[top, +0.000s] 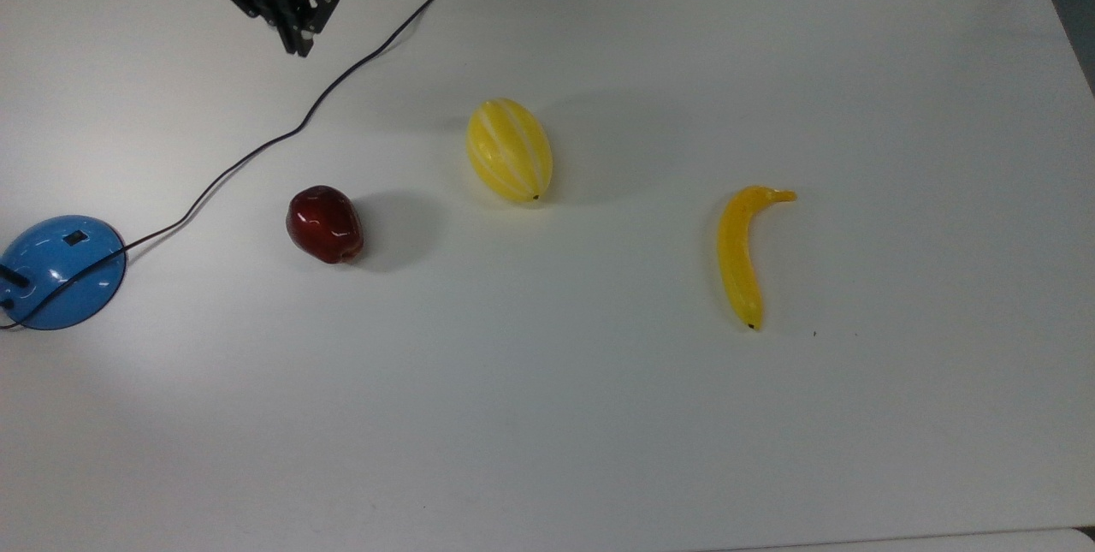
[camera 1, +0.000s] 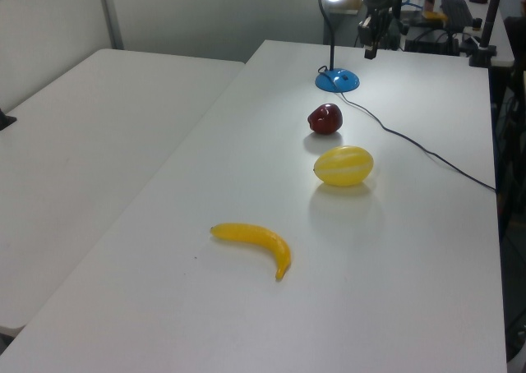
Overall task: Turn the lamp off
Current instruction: 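Move the gripper toward the blue lamp's round base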
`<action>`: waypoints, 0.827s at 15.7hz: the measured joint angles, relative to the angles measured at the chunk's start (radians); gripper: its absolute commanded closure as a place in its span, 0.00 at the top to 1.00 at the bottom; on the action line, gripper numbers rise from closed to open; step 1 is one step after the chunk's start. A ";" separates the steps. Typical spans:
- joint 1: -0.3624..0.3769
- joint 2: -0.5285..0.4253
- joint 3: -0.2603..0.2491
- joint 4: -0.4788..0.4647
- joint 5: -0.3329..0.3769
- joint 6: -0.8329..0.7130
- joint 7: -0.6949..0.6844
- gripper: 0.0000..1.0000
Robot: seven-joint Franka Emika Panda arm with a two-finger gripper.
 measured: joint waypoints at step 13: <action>-0.201 0.279 -0.003 0.054 0.014 0.482 0.052 0.10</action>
